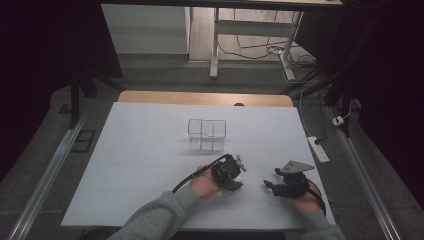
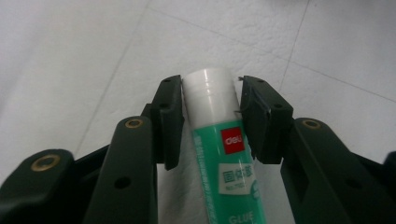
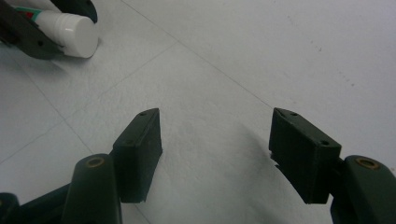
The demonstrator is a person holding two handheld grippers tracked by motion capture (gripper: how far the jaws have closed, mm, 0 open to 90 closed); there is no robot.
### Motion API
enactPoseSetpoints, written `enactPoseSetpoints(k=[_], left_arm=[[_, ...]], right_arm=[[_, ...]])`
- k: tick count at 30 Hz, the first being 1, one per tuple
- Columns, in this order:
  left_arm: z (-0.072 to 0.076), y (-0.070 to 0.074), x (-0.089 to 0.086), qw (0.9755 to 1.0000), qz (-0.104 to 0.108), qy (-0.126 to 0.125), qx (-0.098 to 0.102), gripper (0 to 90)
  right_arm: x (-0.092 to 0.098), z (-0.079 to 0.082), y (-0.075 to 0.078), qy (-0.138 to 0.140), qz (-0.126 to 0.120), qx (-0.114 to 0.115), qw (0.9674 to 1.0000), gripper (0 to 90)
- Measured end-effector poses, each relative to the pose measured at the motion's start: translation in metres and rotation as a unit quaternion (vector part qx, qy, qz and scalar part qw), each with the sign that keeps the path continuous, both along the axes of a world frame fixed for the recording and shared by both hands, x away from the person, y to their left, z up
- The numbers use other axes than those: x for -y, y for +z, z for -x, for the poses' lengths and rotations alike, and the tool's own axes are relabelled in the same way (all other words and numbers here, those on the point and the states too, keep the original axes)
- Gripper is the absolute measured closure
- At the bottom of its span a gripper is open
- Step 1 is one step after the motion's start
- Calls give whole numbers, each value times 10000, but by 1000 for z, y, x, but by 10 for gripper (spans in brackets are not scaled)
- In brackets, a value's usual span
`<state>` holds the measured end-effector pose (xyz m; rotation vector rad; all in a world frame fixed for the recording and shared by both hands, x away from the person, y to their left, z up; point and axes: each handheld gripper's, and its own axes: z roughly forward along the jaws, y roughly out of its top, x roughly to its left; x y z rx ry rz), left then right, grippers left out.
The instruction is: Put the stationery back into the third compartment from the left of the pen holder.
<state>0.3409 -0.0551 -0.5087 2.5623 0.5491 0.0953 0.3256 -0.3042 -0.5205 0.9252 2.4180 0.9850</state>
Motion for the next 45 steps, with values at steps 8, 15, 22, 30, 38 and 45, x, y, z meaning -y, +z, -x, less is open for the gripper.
enactPoseSetpoints(k=[8, 15, 22, 30, 38, 45], left_arm=[[4, 0, 4, 9999, -120, 76, 40, 641], [2, 7, -4, 9997, 237, 61, 9, 643], [2, 27, -24, 9946, 1013, 81, 200, 643], [-3, 41, -46, 9861, 1536, 285, 561, 642], [-15, 64, -65, 9747, 2029, 457, 820, 642], [-47, 90, -78, 9610, 2361, 800, 1199, 642]], right_arm=[[-1, 0, 0, -8, 3, -9, 10000, 346], [0, 0, -1, -12, -4, -9, 10000, 346], [-1, 0, -1, -33, 10, -32, 10000, 347], [-1, 0, -1, -10, 81, -17, 10000, 347], [-1, -1, -1, -1, 92, -25, 10000, 347], [0, 1, 1, 1, -21, 19, 10000, 346]])
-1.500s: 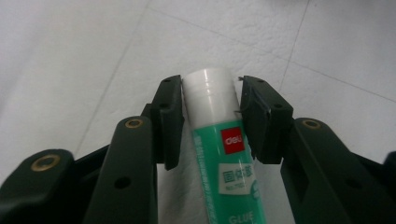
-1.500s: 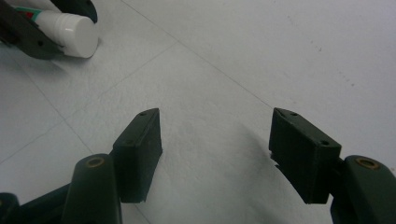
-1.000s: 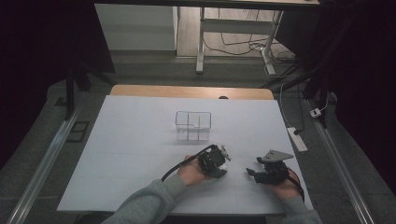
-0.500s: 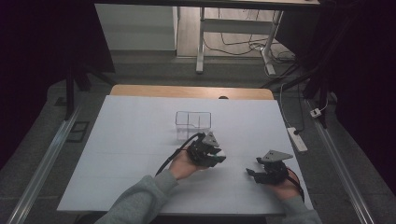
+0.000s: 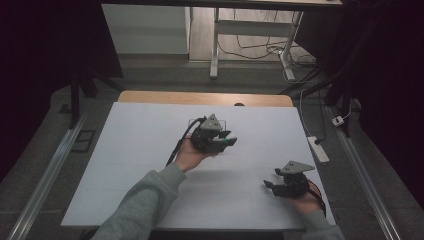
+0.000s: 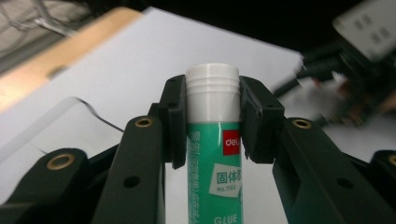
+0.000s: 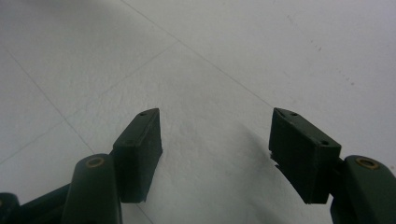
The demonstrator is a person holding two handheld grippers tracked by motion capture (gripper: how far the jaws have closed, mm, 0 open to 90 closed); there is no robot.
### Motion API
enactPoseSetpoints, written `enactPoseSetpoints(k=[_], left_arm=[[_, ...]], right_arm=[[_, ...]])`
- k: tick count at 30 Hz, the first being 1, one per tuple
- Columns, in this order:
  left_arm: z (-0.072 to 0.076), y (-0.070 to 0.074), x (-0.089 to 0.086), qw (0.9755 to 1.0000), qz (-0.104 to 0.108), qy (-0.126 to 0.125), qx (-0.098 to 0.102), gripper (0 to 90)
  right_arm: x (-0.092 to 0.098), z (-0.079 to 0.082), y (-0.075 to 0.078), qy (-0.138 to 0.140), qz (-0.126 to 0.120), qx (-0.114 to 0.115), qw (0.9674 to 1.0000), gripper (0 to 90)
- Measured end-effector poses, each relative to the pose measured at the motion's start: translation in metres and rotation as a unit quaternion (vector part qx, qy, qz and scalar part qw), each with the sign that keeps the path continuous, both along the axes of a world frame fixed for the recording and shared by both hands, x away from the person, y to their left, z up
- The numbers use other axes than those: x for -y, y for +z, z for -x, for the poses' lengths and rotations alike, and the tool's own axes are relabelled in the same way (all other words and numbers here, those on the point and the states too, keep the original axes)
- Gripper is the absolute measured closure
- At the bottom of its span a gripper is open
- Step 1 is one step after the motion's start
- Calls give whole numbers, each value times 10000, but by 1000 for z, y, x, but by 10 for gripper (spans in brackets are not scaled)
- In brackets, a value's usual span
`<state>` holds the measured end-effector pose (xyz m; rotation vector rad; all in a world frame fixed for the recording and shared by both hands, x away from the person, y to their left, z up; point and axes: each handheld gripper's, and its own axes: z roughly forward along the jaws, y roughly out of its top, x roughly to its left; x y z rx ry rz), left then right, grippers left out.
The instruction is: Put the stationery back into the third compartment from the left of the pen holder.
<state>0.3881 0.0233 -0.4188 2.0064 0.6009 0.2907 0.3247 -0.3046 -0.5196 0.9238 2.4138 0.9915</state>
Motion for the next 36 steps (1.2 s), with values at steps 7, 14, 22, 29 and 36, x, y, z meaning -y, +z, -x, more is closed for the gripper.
enactPoseSetpoints(k=[7, 14, 22, 29, 36], left_arm=[[-38, 12, -6, 9983, 439, 337, 163, 642], [-59, 11, 2, 9980, 398, 394, 308, 641], [-76, -5, 9, 9983, 372, 422, 157, 640], [-82, -14, 10, 9981, 357, 500, 56, 639], [-80, -14, 6, 9985, 190, 521, 12, 627]], right_arm=[[0, 1, 2, -13, -88, 14, 10000, 346], [1, 1, 2, 2, -64, 16, 10000, 345], [0, 1, 1, -4, -55, -5, 10000, 346], [0, 1, 1, 0, -40, -22, 10000, 346], [0, 1, 0, 41, -43, -62, 10000, 345]])
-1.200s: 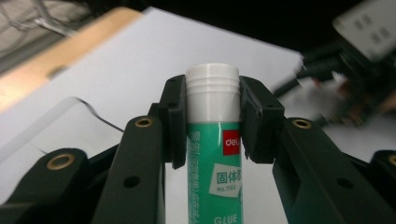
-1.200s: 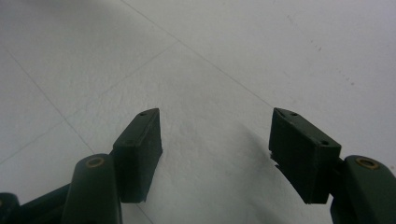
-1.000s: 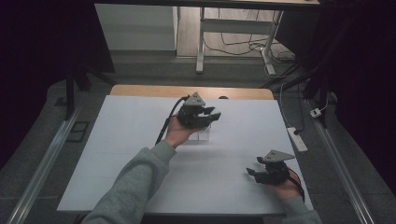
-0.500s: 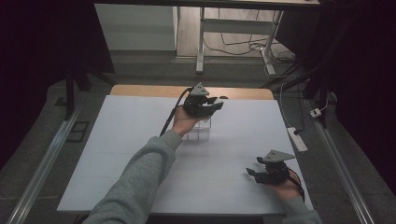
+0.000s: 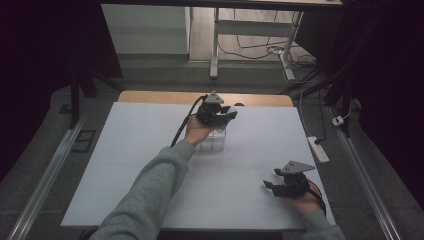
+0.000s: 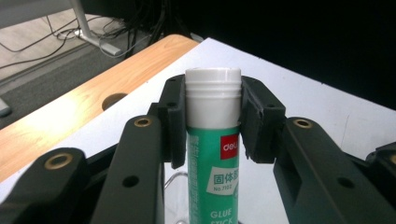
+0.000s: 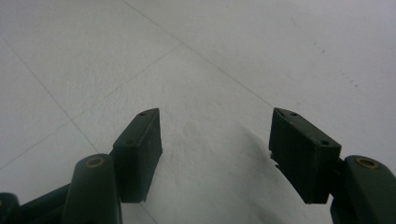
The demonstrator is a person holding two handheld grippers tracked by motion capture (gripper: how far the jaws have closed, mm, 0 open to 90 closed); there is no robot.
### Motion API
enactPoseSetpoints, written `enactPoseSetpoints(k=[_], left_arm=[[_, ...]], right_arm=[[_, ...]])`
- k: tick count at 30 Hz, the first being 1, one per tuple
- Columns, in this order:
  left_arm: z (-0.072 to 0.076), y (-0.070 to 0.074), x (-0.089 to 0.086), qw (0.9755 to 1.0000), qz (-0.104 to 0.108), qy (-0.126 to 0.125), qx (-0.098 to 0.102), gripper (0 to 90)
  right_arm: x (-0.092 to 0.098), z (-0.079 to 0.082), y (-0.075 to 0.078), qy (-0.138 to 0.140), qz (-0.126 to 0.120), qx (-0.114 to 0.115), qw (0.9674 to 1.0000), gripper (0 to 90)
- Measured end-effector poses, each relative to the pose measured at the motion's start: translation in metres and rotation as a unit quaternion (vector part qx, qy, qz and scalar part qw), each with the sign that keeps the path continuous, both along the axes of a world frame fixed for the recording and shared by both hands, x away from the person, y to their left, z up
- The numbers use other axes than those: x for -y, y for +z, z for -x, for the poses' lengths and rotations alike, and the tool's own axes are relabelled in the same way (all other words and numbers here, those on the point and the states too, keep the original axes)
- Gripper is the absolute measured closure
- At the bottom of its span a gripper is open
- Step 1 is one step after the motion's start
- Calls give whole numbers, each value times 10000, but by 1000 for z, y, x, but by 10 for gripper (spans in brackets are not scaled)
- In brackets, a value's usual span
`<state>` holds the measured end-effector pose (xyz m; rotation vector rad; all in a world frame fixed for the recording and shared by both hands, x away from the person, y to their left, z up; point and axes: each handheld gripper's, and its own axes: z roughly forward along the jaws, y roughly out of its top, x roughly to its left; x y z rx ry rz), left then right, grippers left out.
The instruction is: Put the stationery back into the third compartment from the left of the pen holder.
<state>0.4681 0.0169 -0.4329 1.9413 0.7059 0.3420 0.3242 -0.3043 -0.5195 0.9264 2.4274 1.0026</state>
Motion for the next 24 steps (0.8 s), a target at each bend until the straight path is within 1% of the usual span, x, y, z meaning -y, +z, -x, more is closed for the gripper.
enactPoseSetpoints(k=[1, 2, 3, 5, 7, 10, 14, 16, 18, 20, 21, 22, 24], left_arm=[[1, 0, -1, 10000, -54, 12, -15, 563], [3, 1, -1, 9998, -148, 97, 23, 444], [4, 3, -3, 9997, -227, 95, 45, 338], [8, 8, -7, 9997, -214, 112, 69, 280], [11, 13, -10, 9998, -181, 56, 81, 270], [17, 17, -15, 9997, -217, -12, 66, 270], [29, 20, -23, 9996, -265, -82, 42, 270], [36, 20, -29, 9994, -325, -100, 51, 270], [45, 19, -37, 9992, -385, -101, 18, 271], [56, 17, -46, 9991, -403, -122, -98, 275], [62, 15, -51, 9989, -437, -133, -122, 276], [69, 12, -56, 9986, -503, -131, -122, 277], [83, 7, -67, 9979, -625, -122, -153, 277]], right_arm=[[0, 0, 0, 5, 0, -5, 10000, 345], [0, 0, 0, 5, -10, -1, 10000, 345], [0, 0, 0, 5, -16, -1, 10000, 345], [0, 0, 0, 8, -15, -3, 10000, 345], [-1, 0, -1, 7, -12, -9, 10000, 345], [-1, 0, -1, 23, 3, 14, 10000, 345], [-1, 0, 0, 15, -11, 5, 10000, 345], [0, 0, 0, 17, -12, 14, 10000, 345], [0, 1, 0, 12, -10, 34, 10000, 345], [0, 1, 1, 6, -27, 41, 10000, 345], [0, 2, 2, 2, -26, 53, 10000, 345], [0, 2, 2, 0, -19, 59, 10000, 345], [1, 2, 3, 4, -102, 69, 9999, 345]])
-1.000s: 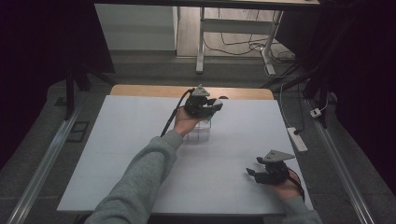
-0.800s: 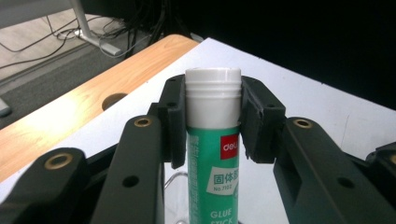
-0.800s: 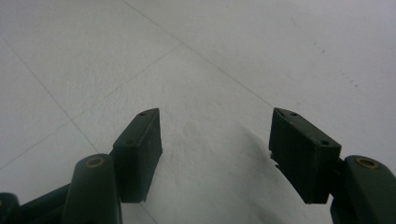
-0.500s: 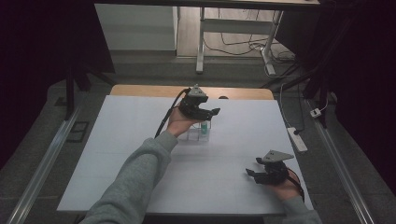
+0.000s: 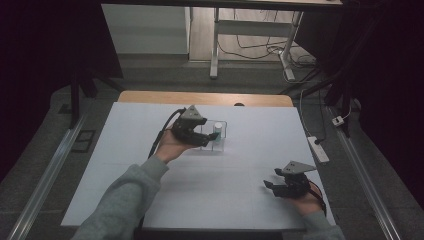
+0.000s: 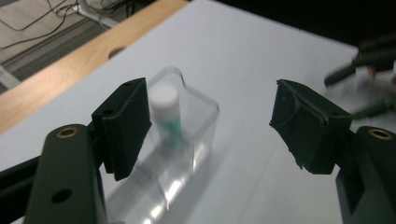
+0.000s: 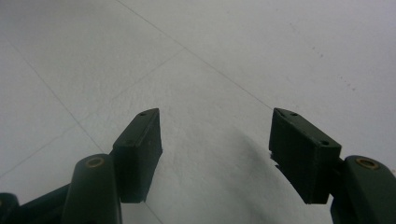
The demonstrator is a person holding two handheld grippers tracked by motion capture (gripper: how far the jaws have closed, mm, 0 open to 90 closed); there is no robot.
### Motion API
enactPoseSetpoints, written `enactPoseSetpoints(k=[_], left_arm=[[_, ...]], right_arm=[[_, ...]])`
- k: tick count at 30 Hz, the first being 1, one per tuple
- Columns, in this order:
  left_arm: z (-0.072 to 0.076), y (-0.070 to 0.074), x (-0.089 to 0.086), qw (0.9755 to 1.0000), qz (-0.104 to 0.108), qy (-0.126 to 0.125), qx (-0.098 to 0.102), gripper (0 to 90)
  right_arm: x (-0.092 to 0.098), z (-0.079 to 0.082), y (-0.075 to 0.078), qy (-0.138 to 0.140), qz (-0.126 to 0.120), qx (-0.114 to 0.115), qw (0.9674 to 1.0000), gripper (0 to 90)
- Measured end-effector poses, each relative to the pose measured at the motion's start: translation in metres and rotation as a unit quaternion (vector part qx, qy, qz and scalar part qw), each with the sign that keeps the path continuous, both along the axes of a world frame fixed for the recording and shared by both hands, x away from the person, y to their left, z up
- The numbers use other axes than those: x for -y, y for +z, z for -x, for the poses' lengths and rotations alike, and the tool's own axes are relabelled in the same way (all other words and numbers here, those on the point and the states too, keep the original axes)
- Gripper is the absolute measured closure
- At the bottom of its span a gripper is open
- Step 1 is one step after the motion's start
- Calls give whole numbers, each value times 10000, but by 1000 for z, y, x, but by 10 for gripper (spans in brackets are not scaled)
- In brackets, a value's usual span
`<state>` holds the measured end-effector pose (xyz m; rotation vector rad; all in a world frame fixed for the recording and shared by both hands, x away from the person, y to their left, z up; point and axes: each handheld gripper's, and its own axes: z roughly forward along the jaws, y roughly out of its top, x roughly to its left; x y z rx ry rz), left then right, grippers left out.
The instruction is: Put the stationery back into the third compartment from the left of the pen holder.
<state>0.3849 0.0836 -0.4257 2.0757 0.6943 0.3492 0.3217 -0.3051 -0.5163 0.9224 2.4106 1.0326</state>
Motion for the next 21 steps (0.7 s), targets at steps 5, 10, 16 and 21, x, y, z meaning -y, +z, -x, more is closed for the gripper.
enactPoseSetpoints(k=[5, 10, 16, 21], left_arm=[[34, -15, -35, 9997, -132, 182, -15, 276], [65, -27, -72, 9989, -196, 417, 32, 276], [94, -47, -105, 9974, -309, 656, 6, 273], [107, -61, -123, 9958, -329, 850, -117, 267]], right_arm=[[1, 1, 3, 122, -218, 47, 9997, 345], [-1, 2, 4, 130, -310, 60, 9994, 345], [0, 2, 7, 106, -398, 137, 9991, 345], [0, 2, 9, 123, -501, 192, 9985, 345]])
